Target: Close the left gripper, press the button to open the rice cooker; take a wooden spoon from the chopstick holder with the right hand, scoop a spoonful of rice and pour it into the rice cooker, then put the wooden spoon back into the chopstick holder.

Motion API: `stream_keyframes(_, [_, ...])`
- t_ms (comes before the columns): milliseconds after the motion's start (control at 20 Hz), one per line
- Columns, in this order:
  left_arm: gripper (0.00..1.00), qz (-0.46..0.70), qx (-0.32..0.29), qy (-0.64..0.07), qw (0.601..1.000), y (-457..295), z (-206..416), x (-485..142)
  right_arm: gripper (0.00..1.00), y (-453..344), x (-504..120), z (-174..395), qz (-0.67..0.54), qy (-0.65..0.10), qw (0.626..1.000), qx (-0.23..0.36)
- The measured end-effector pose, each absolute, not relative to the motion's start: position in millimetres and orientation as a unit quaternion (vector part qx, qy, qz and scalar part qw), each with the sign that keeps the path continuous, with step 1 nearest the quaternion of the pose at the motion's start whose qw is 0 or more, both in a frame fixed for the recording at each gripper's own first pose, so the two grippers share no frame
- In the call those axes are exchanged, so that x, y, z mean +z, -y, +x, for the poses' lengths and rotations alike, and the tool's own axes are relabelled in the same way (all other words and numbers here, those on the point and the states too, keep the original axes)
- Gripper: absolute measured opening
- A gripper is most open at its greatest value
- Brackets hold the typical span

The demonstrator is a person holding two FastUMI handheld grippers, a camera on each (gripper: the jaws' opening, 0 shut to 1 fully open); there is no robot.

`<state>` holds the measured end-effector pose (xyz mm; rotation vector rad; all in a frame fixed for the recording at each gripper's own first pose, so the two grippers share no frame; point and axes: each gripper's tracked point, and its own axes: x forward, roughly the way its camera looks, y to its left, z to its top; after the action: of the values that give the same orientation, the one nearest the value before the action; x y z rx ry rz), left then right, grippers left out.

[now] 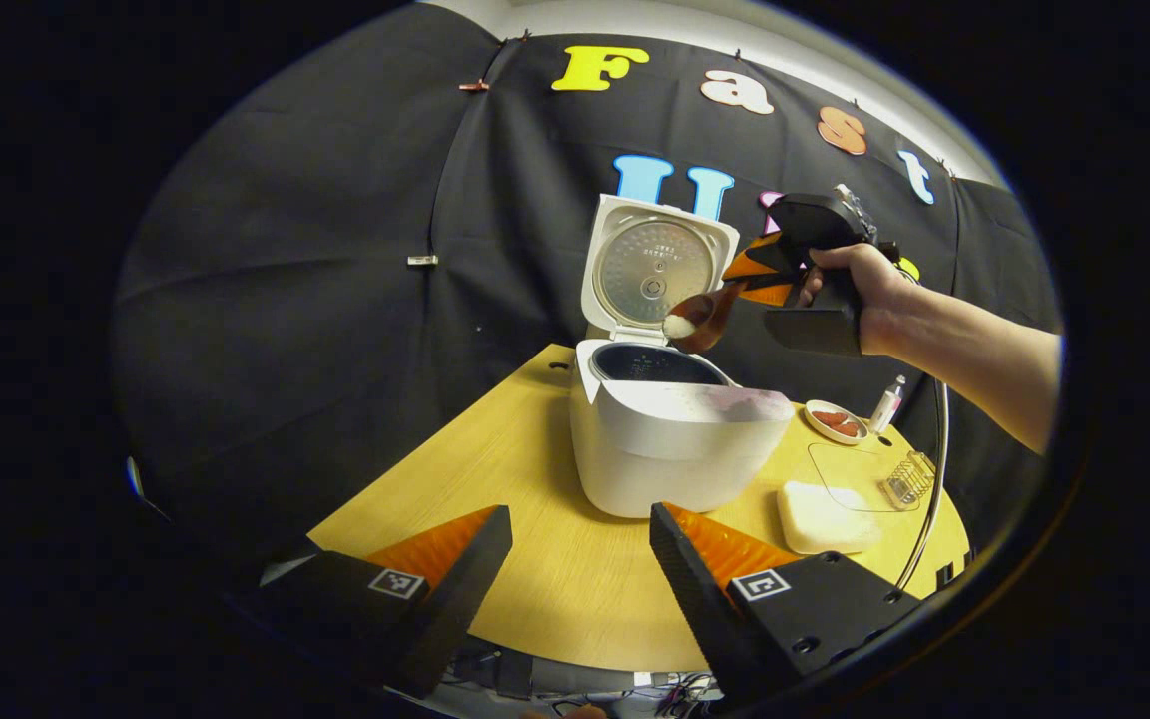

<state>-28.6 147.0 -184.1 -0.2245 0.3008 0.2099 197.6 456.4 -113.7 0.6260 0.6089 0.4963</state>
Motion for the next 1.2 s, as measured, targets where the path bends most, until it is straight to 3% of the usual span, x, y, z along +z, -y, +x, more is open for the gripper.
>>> stream_keyframes(200, [0.96, -0.101, 0.108, -0.149, 0.978, -156, -30, -186, 0.14, -482, -121, 196, 0.195, -0.249, 0.908, 0.275])
stream_keyframes(550, [0.96, -0.1, 0.109, -0.155, 0.977, -160, -33, -196, 0.14, -511, -128, 185, 0.035, -0.168, 0.927, 0.332])
stream_keyframes(800, [0.96, -0.103, 0.107, -0.168, 0.974, -161, -31, -206, 0.14, -529, -143, 167, -0.107, -0.11, 0.908, 0.389])
stream_keyframes(850, [0.96, -0.105, 0.108, -0.17, 0.974, -161, -30, -207, 0.1, -533, -146, 161, -0.132, -0.096, 0.901, 0.401])
stream_keyframes(900, [0.96, -0.105, 0.109, -0.168, 0.974, -161, -29, -206, 0.14, -537, -150, 156, -0.151, -0.085, 0.894, 0.412])
stream_keyframes(1200, [0.96, -0.101, 0.105, -0.164, 0.976, -154, -30, -201, 0.14, -539, -149, 149, -0.171, -0.068, 0.886, 0.426])
